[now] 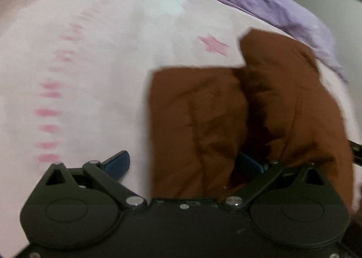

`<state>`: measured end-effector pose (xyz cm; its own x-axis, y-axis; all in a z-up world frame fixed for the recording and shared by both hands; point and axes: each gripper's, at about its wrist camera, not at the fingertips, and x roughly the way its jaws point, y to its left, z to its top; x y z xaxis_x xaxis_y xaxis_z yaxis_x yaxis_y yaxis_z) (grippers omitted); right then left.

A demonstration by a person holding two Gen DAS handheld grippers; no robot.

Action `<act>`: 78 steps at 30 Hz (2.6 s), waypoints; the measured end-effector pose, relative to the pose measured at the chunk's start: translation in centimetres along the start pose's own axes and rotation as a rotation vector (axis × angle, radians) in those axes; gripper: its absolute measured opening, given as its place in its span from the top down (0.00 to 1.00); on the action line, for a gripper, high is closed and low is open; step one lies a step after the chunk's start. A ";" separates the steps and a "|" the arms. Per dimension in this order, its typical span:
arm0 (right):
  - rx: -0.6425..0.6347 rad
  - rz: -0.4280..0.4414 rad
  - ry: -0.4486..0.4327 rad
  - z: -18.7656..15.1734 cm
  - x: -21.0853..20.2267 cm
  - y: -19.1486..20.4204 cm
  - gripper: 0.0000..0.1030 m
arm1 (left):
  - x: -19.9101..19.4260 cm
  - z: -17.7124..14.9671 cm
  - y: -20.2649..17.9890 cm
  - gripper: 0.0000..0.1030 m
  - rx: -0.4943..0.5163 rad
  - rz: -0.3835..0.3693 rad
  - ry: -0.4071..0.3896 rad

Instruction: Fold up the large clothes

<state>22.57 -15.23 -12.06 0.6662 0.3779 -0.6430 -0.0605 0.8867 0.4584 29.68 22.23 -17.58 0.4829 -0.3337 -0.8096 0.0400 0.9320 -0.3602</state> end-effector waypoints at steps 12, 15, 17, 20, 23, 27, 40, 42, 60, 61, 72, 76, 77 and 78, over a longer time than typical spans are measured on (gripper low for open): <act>0.105 0.266 0.155 1.3 4.7 1.0 0.00 | -0.8 0.3 -0.8 0.01 0.051 -0.148 -0.004; 0.012 0.273 0.171 1.0 3.0 1.9 0.00 | -2.0 -0.6 0.0 0.03 0.035 -0.342 0.004; 0.007 0.290 0.187 0.9 3.1 1.5 0.00 | -1.2 -0.7 -0.3 0.00 0.042 -0.332 0.009; 0.066 0.264 0.183 1.0 4.3 0.8 0.00 | 0.8 0.0 0.3 0.00 -0.028 -0.240 0.018; 0.088 0.265 0.155 1.0 4.1 0.6 0.00 | 1.3 0.6 -0.3 0.11 0.001 -0.233 0.002; 0.006 0.197 0.116 1.2 3.2 1.9 0.34 | 1.1 -0.1 -1.6 0.53 0.000 -0.196 -0.050; -0.124 0.187 -0.039 4.7 -3.5 3.3 0.53 | -2.1 0.3 -7.8 0.79 0.073 -0.239 -0.250; -0.129 0.170 -0.090 6.1 -6.2 2.2 0.53 | -2.7 0.6 -9.7 0.80 0.098 -0.289 -0.275; 0.314 -0.022 -0.098 7.9 -11.2 -25.7 0.15 | 16.8 3.4 -29.9 0.52 0.170 -0.431 0.031; 0.338 -0.033 -0.082 7.4 -10.6 -26.7 0.14 | 17.1 3.4 -29.4 0.48 0.140 -0.433 0.035; 0.089 -0.455 -0.535 2.5 -19.5 -14.2 0.50 | 0.2 -1.8 -34.1 0.24 0.413 -0.191 -0.456; 0.036 -0.457 -0.445 -0.7 -15.2 -10.4 0.61 | 0.9 -4.5 -35.5 0.22 0.514 -0.150 -0.402; 0.036 -0.482 -0.378 -1.2 -13.2 -10.3 0.61 | 2.3 -5.0 -36.0 0.21 0.539 -0.101 -0.357; 0.055 -0.478 -0.317 -1.5 -11.5 -10.9 0.59 | 4.2 -5.6 -36.3 0.19 0.576 -0.031 -0.288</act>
<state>14.42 -28.82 -10.54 0.8006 -0.1675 -0.5754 0.3355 0.9208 0.1988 25.36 -13.78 -10.45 0.6866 -0.3846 -0.6170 0.4819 0.8762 -0.0099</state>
